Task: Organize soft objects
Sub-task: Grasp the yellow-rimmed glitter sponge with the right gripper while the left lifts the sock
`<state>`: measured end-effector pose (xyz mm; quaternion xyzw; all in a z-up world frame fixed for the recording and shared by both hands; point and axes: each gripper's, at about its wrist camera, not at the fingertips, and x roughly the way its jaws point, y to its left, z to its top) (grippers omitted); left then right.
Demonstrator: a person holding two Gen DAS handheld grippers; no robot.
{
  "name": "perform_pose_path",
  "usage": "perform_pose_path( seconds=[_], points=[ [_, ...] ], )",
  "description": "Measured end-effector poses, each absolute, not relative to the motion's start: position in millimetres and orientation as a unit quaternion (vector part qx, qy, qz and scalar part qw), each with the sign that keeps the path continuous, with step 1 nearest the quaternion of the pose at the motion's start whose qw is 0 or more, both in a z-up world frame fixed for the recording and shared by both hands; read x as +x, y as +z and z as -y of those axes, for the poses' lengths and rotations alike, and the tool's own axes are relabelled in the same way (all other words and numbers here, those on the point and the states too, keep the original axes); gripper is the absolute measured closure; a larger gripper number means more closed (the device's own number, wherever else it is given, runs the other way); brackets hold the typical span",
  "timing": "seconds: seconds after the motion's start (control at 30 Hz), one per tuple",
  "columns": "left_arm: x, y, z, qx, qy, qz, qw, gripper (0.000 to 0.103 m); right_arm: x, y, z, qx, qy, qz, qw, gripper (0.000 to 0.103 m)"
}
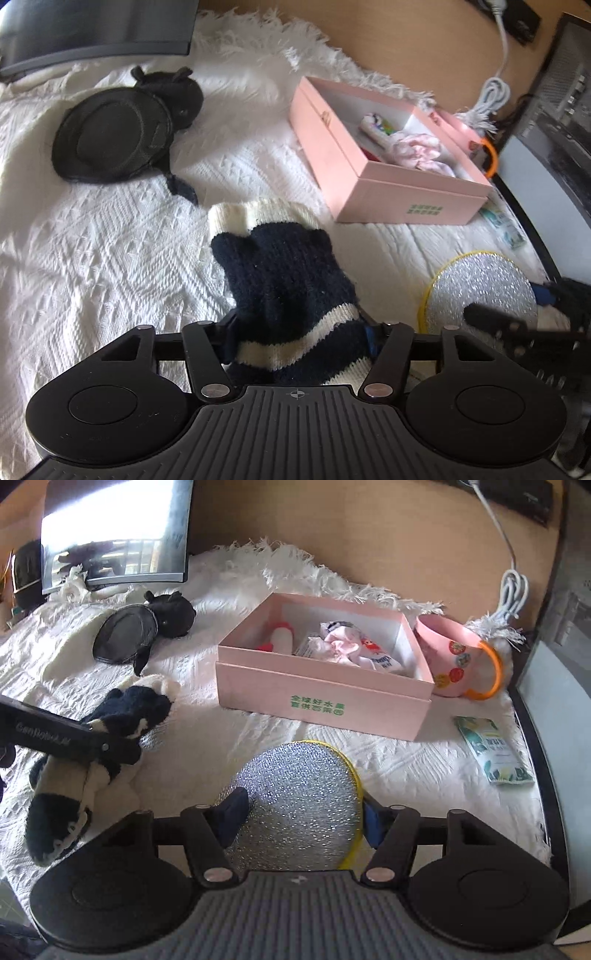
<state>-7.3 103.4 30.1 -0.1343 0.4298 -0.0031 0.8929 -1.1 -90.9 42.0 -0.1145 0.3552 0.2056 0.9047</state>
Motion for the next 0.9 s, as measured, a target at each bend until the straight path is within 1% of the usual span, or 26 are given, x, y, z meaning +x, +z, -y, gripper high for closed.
perform_pose_path(
  seconds=[0.07,0.13,0.23,0.43,0.57,0.67,0.7,0.73,0.77,0.83,0.9],
  points=[
    [-12.8,30.9,-102.6,-0.128,-0.011,-0.424,0.897,0.041,0.7,38.5,95.3,-0.111,0.208,-0.361,0.902,0.036],
    [-16.2,30.3,-103.2,-0.134,-0.019,-0.425,0.895,0.041,3.8,34.2,98.5,-0.105,0.197,-0.370,0.902,0.014],
    [-20.0,30.9,-102.2,-0.136,-0.032,-0.429,0.892,0.043,10.0,24.2,104.2,-0.079,0.195,-0.382,0.900,0.006],
    [-30.4,34.0,-96.1,-0.137,-0.072,-0.440,0.885,0.045,23.9,13.5,101.7,-0.036,0.208,-0.393,0.895,0.000],
    [-35.5,33.4,-90.1,-0.130,-0.087,-0.446,0.881,0.045,28.2,9.5,82.1,-0.069,0.213,-0.389,0.894,0.000],
    [-37.1,33.8,-91.5,-0.132,-0.086,-0.446,0.881,0.045,23.7,16.7,76.4,-0.079,0.215,-0.384,0.895,0.009],
    [-37.7,34.1,-92.6,-0.134,-0.086,-0.446,0.881,0.045,20.0,20.7,76.5,-0.081,0.218,-0.377,0.896,0.016],
    [-38.4,34.3,-93.9,-0.136,-0.085,-0.445,0.881,0.045,15.8,24.9,77.0,-0.084,0.219,-0.370,0.899,0.026],
    [-39.1,34.1,-95.1,-0.138,-0.084,-0.444,0.881,0.045,11.6,30.2,77.7,-0.091,0.217,-0.361,0.902,0.030],
    [-40.1,33.7,-96.9,-0.143,-0.084,-0.443,0.881,0.045,8.3,39.7,80.5,-0.099,0.216,-0.355,0.904,0.050],
    [-39.8,33.7,-97.7,-0.144,-0.086,-0.443,0.881,0.045,8.0,48.0,86.9,-0.094,0.219,-0.357,0.903,0.059]
  ],
)
